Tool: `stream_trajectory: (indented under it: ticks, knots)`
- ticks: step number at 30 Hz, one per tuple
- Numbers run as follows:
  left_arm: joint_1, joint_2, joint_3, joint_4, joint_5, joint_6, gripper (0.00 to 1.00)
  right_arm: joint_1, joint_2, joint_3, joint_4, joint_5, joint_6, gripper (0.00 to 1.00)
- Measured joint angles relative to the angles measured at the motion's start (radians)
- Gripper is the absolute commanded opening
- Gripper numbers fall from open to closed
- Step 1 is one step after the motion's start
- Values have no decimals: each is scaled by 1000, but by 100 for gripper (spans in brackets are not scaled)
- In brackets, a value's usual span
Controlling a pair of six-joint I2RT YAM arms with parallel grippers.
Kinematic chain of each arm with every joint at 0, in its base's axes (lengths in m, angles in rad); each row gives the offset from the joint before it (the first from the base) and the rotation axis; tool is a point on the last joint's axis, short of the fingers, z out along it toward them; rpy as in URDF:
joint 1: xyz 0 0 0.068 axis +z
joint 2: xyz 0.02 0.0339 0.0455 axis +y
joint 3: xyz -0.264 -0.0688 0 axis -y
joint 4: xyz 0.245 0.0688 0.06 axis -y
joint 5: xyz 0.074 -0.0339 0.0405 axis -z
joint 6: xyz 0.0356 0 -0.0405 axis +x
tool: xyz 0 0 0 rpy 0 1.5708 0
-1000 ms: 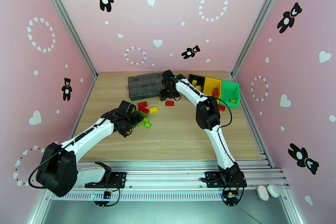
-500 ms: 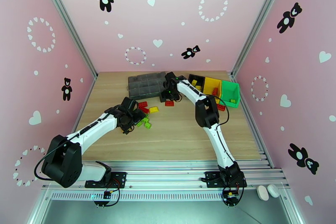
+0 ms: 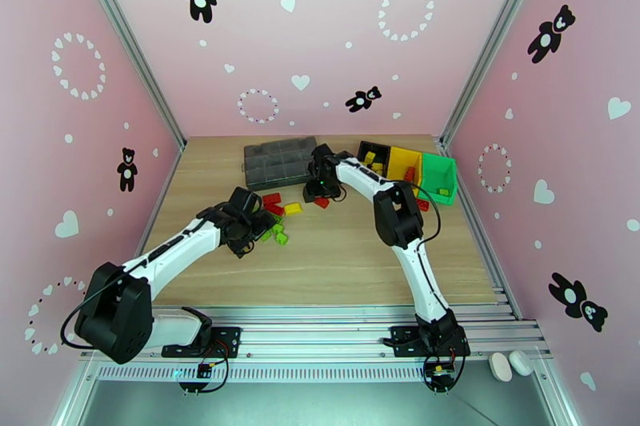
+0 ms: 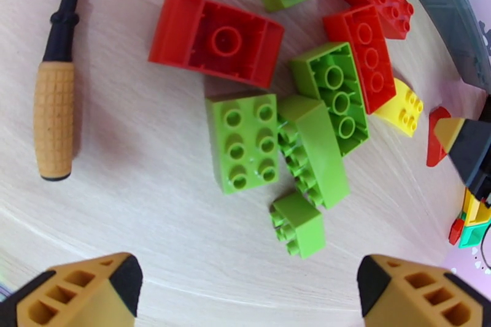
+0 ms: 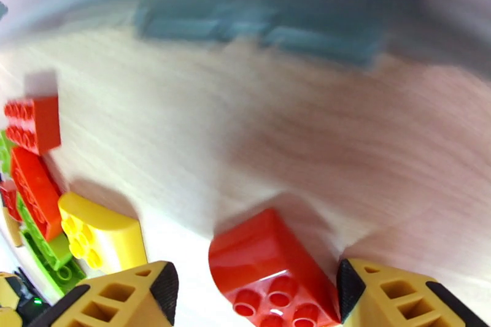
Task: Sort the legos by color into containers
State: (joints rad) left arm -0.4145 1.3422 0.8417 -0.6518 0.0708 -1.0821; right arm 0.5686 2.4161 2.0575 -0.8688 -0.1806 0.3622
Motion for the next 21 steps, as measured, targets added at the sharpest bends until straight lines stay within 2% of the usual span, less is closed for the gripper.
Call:
stream_trajectory:
  ticks: [8, 12, 16, 21]
  knots:
    - [0, -34, -8, -3, 0, -13, 98, 61, 3, 13, -76, 126, 19, 53]
    - [0, -37, -8, -9, 0, -14, 99, 69, 15, 32, -103, 155, 41, 45]
    - [0, -37, -9, -14, 0, -14, 98, 67, 19, 41, -116, 171, 62, 33]
    - [0, 5, 9, -10, 15, 8, 98, 60, 14, 37, -119, 179, 80, 26]
